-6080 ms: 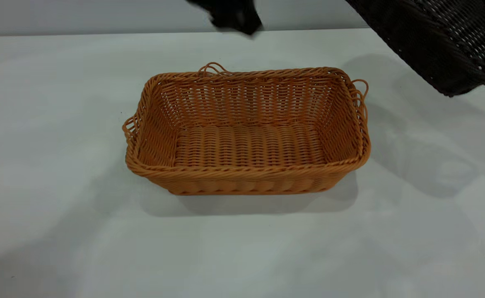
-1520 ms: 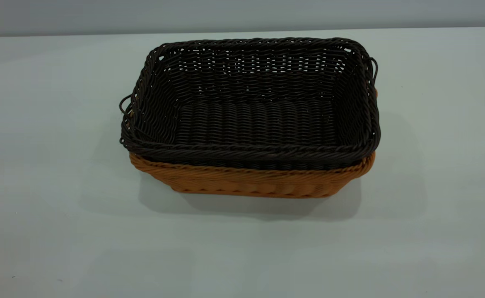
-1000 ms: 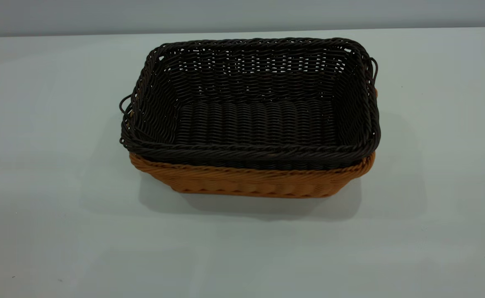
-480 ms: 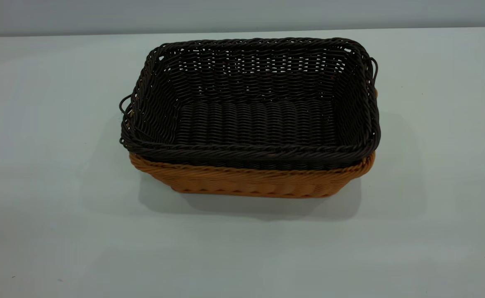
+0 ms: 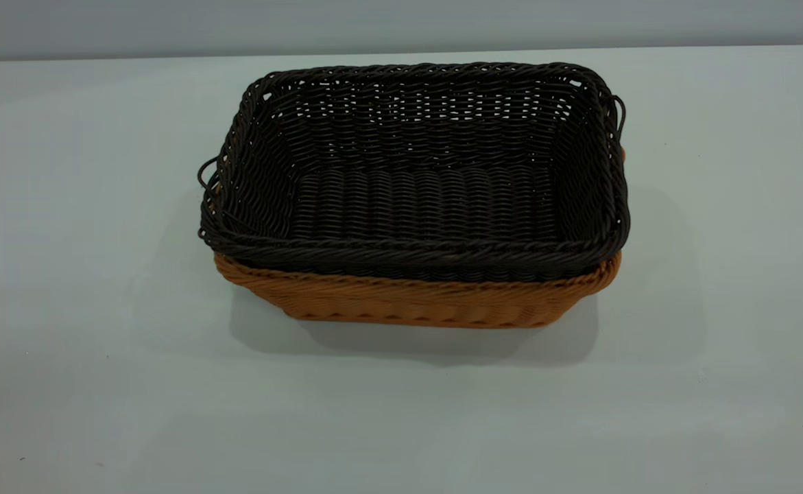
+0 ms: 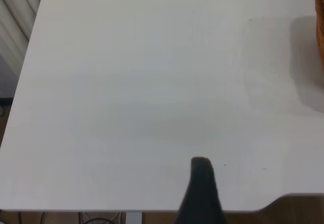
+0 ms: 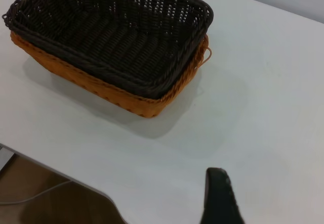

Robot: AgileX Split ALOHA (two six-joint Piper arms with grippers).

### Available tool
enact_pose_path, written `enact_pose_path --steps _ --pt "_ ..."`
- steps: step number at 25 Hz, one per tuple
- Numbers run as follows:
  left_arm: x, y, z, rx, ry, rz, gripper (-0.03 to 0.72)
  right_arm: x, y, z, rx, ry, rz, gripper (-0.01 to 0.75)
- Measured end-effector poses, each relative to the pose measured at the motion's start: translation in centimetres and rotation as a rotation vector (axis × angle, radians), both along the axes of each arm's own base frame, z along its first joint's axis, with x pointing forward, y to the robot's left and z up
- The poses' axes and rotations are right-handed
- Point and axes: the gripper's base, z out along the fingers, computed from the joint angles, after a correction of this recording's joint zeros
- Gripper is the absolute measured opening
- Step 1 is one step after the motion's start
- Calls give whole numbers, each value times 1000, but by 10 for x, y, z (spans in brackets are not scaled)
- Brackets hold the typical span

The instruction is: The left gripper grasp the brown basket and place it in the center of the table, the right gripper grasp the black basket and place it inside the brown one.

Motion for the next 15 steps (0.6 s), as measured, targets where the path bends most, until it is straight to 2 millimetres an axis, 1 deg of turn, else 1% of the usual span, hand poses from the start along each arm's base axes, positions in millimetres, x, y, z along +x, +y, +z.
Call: enact_pose_path --steps 15 --pt "0 0 0 -2 0 -1 543 0 0 0 1 -1 0 276"
